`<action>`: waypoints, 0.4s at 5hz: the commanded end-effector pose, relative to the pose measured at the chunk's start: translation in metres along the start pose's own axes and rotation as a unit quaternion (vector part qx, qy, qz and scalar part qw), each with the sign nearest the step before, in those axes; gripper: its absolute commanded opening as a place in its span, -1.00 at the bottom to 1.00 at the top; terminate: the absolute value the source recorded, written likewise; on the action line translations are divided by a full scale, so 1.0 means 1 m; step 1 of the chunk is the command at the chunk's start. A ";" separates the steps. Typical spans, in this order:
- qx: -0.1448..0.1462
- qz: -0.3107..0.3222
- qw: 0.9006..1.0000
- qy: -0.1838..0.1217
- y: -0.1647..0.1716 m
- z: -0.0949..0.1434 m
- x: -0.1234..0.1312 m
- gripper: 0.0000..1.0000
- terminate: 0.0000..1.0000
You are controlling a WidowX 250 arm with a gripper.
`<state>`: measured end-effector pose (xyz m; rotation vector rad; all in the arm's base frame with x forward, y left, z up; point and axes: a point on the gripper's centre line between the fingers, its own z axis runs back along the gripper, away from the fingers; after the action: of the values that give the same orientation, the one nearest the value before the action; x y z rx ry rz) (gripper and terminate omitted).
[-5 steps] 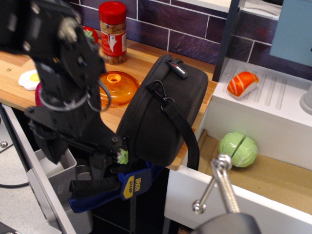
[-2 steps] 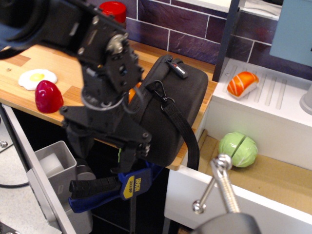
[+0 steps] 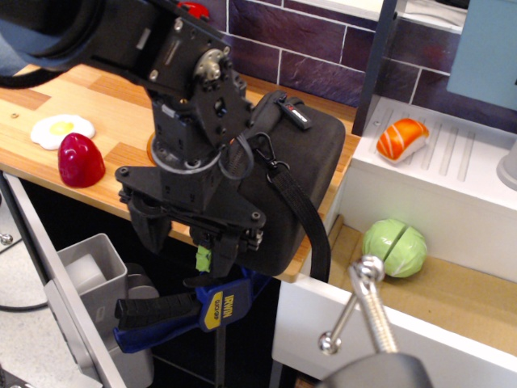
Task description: Unzip zipper bag
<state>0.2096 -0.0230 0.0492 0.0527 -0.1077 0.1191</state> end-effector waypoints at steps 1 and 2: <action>-0.004 0.008 1.000 -0.023 0.000 0.003 0.013 -1.00 -1.00; 0.001 0.009 1.000 -0.025 0.001 -0.002 0.014 -1.00 -1.00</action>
<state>0.2122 -0.0229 0.0444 0.0556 -0.1103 0.1179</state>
